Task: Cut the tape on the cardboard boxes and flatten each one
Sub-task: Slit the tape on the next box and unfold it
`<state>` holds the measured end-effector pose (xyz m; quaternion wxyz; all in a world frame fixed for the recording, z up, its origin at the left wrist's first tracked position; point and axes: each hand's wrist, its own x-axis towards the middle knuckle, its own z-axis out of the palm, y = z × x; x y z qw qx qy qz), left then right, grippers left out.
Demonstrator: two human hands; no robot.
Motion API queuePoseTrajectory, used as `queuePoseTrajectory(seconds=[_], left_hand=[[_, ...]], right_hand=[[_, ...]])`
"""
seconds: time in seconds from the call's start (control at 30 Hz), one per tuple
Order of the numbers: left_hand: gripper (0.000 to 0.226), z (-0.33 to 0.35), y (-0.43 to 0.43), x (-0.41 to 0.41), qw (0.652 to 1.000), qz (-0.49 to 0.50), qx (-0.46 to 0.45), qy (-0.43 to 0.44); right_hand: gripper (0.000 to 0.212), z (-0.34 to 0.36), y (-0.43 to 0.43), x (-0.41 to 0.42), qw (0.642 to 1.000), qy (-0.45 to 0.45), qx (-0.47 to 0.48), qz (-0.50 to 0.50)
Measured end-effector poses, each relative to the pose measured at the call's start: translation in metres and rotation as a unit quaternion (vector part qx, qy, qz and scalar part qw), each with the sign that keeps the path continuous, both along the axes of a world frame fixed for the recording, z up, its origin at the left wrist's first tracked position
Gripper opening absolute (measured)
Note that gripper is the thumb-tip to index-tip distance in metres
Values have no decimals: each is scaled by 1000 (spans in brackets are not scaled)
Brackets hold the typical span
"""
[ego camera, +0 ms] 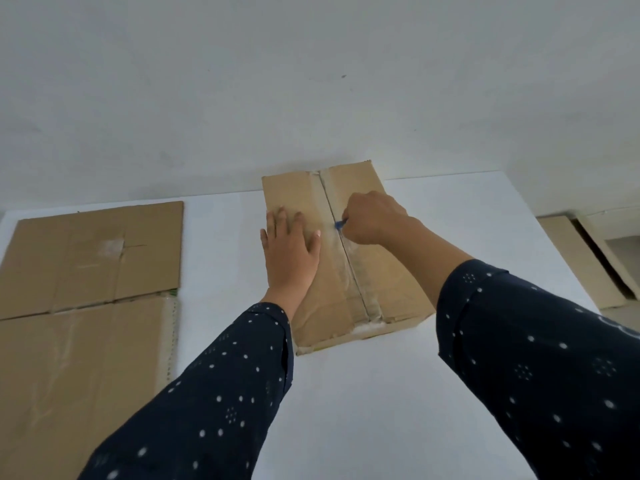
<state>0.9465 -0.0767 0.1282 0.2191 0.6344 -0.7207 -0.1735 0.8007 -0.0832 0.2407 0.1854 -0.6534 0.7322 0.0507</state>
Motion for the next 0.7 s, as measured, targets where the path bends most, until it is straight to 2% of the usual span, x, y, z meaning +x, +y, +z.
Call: queuePoseTrajectory(seconds=[0.1, 0.27, 0.47, 0.7], left_hand=[[42, 1, 11, 0, 998, -34, -35, -39], [58, -3, 42, -11, 990, -60, -16, -127], [58, 0, 43, -10, 988, -64, -11, -143], [57, 0, 44, -11, 991, -65, -23, -116]], right_hand=[[25, -1, 18, -1, 1000, 0, -9, 0], [29, -2, 36, 1, 1000, -16, -26, -7], [27, -1, 77, -6, 1000, -8, -3, -21], [22, 11, 123, -20, 998, -31, 51, -26]])
